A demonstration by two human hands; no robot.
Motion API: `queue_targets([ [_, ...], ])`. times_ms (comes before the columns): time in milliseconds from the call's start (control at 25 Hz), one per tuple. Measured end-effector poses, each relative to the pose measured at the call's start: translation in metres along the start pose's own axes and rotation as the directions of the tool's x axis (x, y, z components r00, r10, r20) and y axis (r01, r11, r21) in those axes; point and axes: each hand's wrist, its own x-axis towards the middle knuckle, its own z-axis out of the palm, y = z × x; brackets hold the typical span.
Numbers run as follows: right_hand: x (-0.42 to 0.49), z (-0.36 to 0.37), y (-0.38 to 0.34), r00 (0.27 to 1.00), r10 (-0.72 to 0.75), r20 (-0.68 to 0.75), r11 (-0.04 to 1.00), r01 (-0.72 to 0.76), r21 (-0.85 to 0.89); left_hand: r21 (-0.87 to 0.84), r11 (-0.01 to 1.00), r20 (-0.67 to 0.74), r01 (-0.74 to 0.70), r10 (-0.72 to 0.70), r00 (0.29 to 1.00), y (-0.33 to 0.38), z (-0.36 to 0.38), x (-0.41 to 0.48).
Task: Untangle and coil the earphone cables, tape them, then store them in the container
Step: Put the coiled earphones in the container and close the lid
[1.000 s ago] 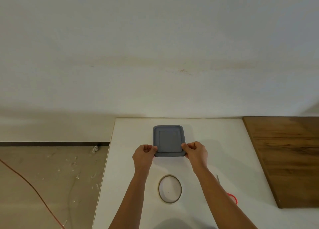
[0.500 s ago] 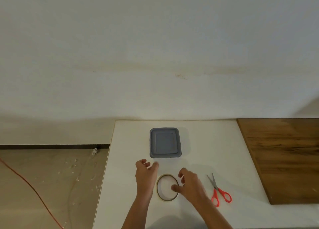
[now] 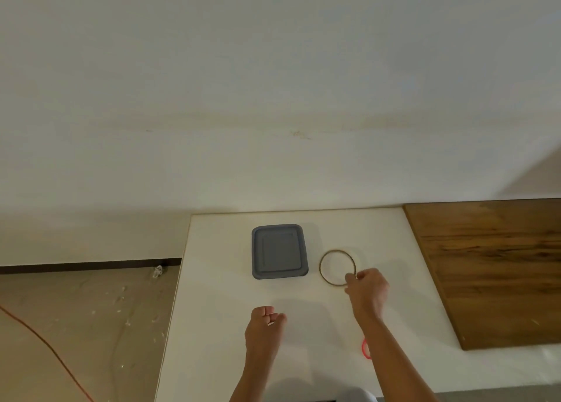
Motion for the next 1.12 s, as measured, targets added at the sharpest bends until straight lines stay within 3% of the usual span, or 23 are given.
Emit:
queue_targets([
  [200, 0.029, 0.018, -0.03, 0.992, 0.106, 0.064, 0.988, -0.113, 0.108, -0.013, 1.0, 0.003, 0.009, -0.009, 1.0, 0.001, 0.006, 0.0],
  [320, 0.023, 0.009, -0.021, 0.996, 0.036, 0.084, 0.997, -0.042, 0.072, 0.045, 0.999, -0.008, -0.01, 0.01, 1.0, -0.001, 0.008, -0.003],
  [400, 0.01, -0.011, -0.002, 0.994, -0.046, 0.101, 0.983, 0.063, -0.174, 0.086, 0.996, 0.007, -0.034, 0.033, 0.999, -0.004, 0.008, -0.005],
  [440, 0.002, -0.022, 0.01, 0.989, -0.053, 0.14, 0.927, 0.101, -0.362, 0.099, 0.994, 0.017, -0.044, 0.042, 0.999, -0.004, 0.009, -0.006],
  [520, -0.017, -0.036, 0.033, 0.97, 0.077, 0.229, 0.747, 0.096, -0.658, 0.084, 0.995, 0.032, -0.061, 0.059, 0.998, -0.003, 0.01, -0.009],
  [600, -0.036, -0.038, 0.049, 0.955, 0.18, 0.235, 0.621, 0.074, -0.78, 0.057, 0.994, 0.057, -0.089, 0.086, 0.995, -0.002, 0.012, -0.014],
  [640, -0.043, -0.036, 0.054, 0.959, 0.158, 0.233, 0.592, 0.097, -0.8, 0.046, 0.994, 0.068, -0.099, 0.096, 0.993, 0.0, 0.013, -0.017],
  [680, -0.047, -0.034, 0.058, 0.965, 0.113, 0.236, 0.596, 0.124, -0.793, 0.039, 0.994, 0.078, -0.104, 0.101, 0.992, 0.001, 0.014, -0.019],
  [840, -0.04, -0.025, 0.06, 0.97, 0.017, 0.242, 0.779, 0.139, -0.611, 0.048, 0.993, 0.092, -0.105, 0.1, 0.991, 0.0, 0.016, -0.02],
  [1120, 0.004, -0.022, 0.033, 0.998, -0.05, 0.05, 0.923, 0.065, -0.38, 0.155, 0.982, 0.058, -0.104, 0.096, 0.994, -0.006, 0.02, -0.012],
])
